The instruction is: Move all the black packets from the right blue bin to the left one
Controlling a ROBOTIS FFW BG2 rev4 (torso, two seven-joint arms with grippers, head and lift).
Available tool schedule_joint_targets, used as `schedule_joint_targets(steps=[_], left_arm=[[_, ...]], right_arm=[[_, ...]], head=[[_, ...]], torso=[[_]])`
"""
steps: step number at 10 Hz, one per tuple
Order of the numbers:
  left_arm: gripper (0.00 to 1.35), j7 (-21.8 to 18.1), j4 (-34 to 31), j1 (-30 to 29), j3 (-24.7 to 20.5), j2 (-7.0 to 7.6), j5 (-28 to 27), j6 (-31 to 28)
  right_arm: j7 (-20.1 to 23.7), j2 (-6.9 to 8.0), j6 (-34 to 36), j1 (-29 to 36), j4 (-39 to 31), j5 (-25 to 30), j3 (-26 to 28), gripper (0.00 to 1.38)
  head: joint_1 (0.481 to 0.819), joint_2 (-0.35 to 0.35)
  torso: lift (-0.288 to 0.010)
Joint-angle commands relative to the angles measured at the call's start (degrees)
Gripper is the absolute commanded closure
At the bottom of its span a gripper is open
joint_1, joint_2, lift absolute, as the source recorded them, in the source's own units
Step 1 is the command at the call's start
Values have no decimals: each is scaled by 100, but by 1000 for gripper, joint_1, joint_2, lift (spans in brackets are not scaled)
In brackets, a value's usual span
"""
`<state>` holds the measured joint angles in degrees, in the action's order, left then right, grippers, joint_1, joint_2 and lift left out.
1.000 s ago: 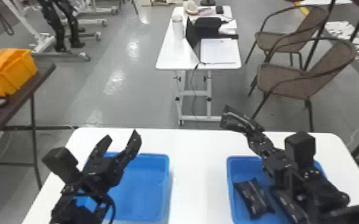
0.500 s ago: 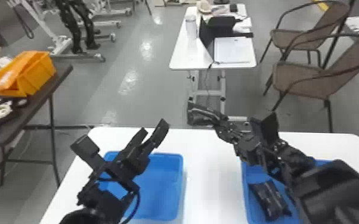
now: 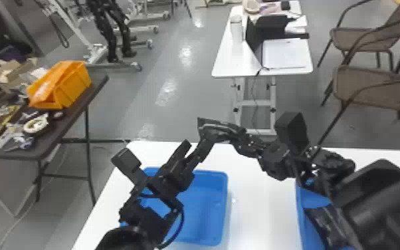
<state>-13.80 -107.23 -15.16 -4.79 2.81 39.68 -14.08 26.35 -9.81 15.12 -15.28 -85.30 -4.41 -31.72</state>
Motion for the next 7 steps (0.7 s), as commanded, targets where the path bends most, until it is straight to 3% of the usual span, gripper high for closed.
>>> schedule_joint_targets(steps=[1, 3, 4, 5, 6, 7], left_arm=[[220, 0, 124, 92, 66, -8, 22, 99], [220, 17, 273, 232, 162, -43, -13, 301], [367, 53, 238, 250, 118, -78, -119, 46], [1104, 237, 133, 215, 74, -87, -110, -349], [1156, 360, 62, 197, 30, -78, -75, -604], [1234, 360, 53, 188, 118, -17, -136, -376]], right_arm=[[28, -21, 35, -133, 5, -51, -194, 1133], [28, -30, 53, -124, 40, -130, -203, 1133], [28, -48, 70, -133, 57, -165, -203, 1133], [28, -57, 88, -133, 75, -174, -203, 1133], [28, -57, 88, -151, 136, -174, -203, 1133], [28, -39, 79, -177, 198, -183, -203, 1133]], head=[[695, 273], [695, 282], [695, 280], [695, 278], [695, 274], [695, 271]], torso=[[0], [0], [0], [0], [0], [0]])
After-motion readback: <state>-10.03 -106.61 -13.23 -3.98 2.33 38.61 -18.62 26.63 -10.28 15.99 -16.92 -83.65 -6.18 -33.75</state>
